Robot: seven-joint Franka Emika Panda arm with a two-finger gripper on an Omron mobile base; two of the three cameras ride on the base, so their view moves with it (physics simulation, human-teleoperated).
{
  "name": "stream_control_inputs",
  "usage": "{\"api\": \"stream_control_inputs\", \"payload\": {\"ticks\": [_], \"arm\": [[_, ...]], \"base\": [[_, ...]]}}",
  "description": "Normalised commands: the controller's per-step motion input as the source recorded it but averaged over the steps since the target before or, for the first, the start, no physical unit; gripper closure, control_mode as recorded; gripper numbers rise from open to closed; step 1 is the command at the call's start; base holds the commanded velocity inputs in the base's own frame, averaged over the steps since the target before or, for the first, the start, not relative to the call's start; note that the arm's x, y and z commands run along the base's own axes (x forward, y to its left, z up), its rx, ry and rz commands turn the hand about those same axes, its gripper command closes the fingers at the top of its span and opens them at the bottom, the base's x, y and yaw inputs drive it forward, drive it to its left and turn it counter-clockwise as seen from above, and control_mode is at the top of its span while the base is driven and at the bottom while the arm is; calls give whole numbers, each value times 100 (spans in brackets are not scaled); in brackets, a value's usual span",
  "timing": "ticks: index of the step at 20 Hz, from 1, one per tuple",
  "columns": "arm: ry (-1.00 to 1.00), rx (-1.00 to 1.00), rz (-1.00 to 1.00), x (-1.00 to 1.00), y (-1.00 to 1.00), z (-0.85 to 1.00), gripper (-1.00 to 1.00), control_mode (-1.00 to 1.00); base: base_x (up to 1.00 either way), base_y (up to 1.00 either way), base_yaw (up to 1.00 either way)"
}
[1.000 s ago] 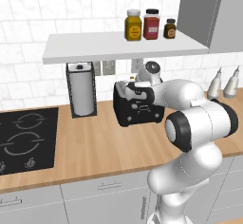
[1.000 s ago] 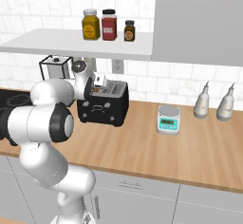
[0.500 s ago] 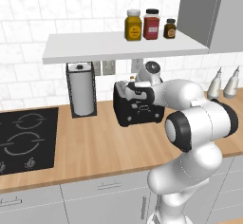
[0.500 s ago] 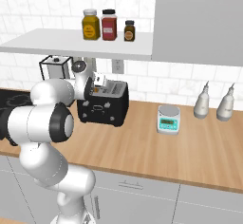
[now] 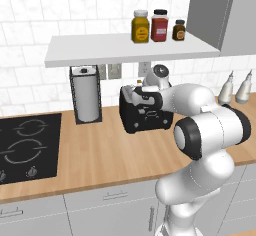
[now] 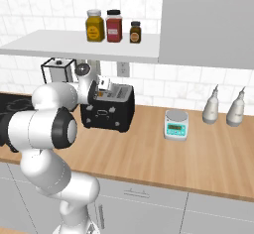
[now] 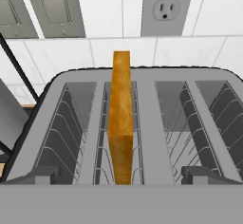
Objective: Start the toaster. Once the lever pops up, take the bread to the plate on the dining counter.
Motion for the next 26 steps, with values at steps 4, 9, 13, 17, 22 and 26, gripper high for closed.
{"api": "stream_control_inputs", "payload": {"ticks": [4,9,13,17,22,26], "arm": [[0,0,0,0,0,0,-100,-100],[0,0,0,0,0,0,-100,-100],[0,0,0,0,0,0,-100,-100],[-3,0,0,0,0,-3,-100,-100],[-20,0,0,0,0,-11,-100,-100],[-24,0,0,-2,0,-8,-100,-100]], "base": [[0,0,0],[0,0,0],[0,0,0],[0,0,0],[0,0,0],[0,0,0]]}}
